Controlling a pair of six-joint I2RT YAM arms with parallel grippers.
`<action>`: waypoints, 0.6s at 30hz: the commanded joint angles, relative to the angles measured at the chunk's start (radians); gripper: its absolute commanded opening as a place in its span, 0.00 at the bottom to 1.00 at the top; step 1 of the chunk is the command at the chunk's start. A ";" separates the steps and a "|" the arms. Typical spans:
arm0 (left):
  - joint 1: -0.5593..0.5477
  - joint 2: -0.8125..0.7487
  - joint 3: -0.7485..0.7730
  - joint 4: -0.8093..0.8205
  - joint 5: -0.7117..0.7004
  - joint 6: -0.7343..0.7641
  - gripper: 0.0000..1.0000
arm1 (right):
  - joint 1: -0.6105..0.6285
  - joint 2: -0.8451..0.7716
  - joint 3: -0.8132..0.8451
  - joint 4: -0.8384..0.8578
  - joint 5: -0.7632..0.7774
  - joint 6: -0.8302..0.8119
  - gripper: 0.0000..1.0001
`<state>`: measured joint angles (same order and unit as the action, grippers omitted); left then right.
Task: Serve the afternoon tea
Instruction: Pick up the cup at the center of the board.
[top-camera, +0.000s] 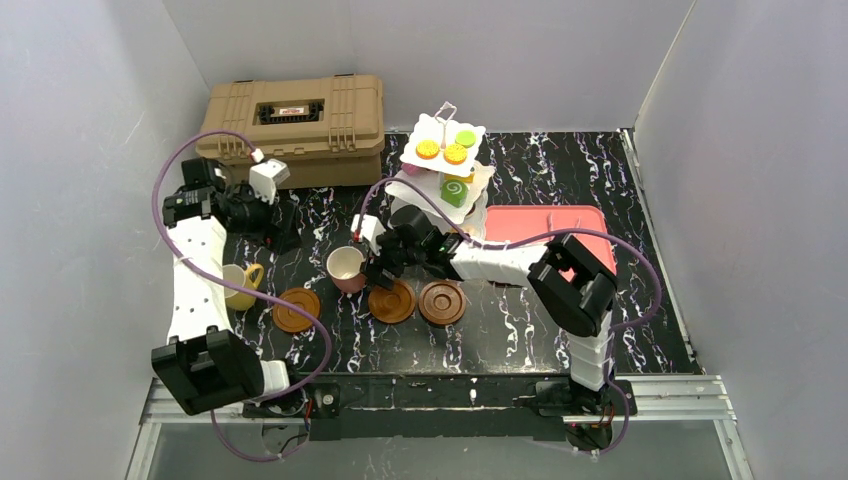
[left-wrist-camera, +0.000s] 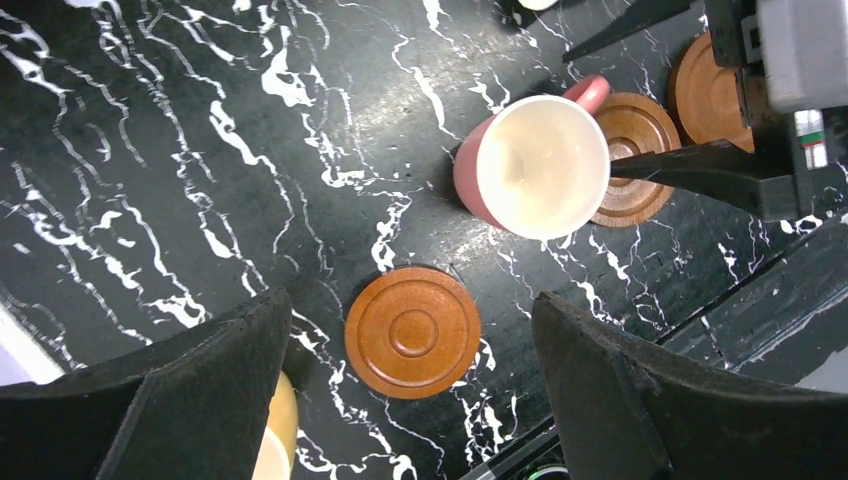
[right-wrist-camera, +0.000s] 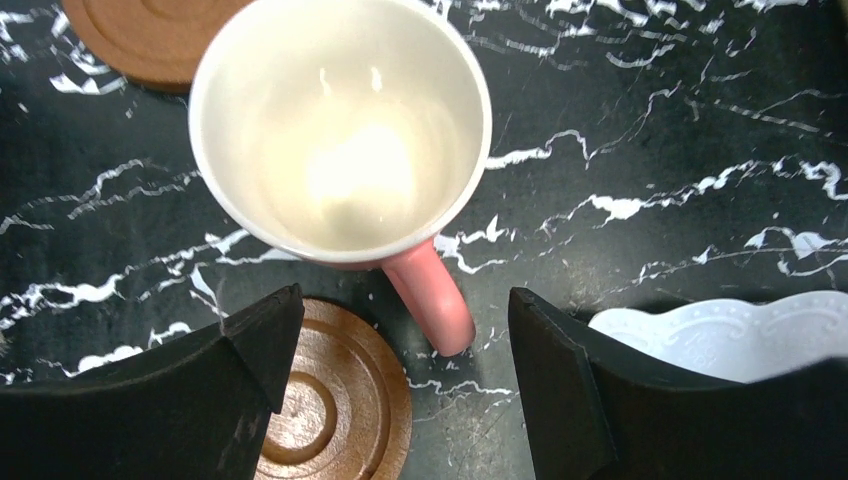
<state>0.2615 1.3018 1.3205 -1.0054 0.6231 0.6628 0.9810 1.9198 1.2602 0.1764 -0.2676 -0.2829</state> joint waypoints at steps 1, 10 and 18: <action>0.056 0.005 0.066 -0.072 0.036 0.006 0.88 | 0.001 0.017 0.047 -0.045 0.003 -0.078 0.81; 0.186 0.063 0.156 -0.139 0.035 0.015 0.86 | 0.022 -0.004 0.042 -0.022 -0.002 -0.011 0.50; 0.213 0.058 0.155 -0.127 0.045 0.026 0.85 | 0.047 -0.007 0.056 -0.047 0.015 -0.001 0.45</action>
<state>0.4591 1.3727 1.4487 -1.1019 0.6292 0.6777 1.0157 1.9385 1.2678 0.1280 -0.2497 -0.2939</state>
